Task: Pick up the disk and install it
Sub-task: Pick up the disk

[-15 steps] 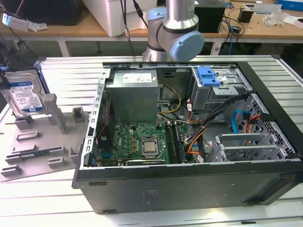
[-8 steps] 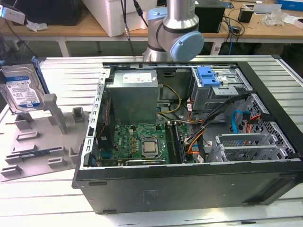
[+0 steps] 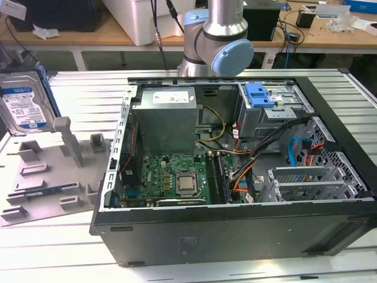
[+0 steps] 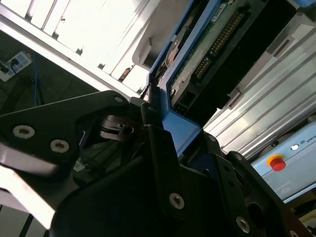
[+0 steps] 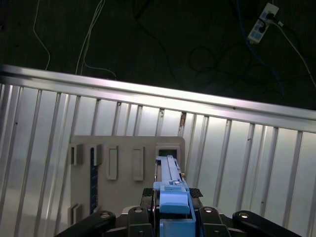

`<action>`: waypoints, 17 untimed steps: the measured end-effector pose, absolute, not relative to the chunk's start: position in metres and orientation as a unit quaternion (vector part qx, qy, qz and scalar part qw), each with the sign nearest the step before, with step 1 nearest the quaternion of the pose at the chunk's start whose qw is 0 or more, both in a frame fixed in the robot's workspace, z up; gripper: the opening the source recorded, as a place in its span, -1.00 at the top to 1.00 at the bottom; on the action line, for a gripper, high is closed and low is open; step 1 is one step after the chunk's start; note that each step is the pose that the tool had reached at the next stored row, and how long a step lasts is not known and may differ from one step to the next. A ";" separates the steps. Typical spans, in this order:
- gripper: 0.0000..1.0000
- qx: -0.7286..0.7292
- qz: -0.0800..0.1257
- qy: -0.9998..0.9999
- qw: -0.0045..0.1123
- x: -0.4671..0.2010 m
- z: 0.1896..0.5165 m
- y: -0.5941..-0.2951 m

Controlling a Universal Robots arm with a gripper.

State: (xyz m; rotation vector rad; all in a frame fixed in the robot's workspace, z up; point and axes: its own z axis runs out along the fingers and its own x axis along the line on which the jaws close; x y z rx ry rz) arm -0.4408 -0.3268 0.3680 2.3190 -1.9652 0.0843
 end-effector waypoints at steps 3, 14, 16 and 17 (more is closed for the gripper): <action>0.25 0.762 0.028 -0.645 0.050 -0.441 0.375 -0.327; 0.25 0.762 0.028 -0.645 0.050 -0.441 0.405 -0.327; 0.25 0.762 0.028 -0.645 0.050 -0.441 0.409 -0.327; 0.25 0.762 0.028 -0.645 0.050 -0.441 0.412 -0.327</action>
